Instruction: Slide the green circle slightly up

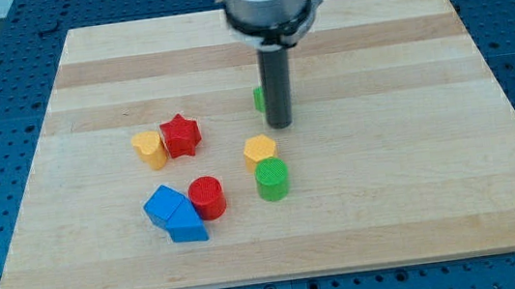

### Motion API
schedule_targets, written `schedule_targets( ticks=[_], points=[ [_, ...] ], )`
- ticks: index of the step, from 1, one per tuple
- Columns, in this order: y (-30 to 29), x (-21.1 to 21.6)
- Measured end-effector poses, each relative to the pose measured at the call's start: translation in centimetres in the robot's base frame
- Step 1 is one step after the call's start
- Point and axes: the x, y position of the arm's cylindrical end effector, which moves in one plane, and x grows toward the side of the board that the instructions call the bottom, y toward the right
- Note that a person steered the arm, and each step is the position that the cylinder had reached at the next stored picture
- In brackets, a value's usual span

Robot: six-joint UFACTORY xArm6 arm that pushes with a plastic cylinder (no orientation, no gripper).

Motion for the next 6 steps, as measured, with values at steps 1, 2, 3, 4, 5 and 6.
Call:
schedule_targets(
  ticks=[1, 2, 3, 4, 5, 6],
  points=[
    [1.0, -2.2],
    [2.1, 0.6],
    [4.1, 5.2],
    [3.6, 9.1],
    [1.6, 11.6],
    [-0.5, 13.8]
  ],
)
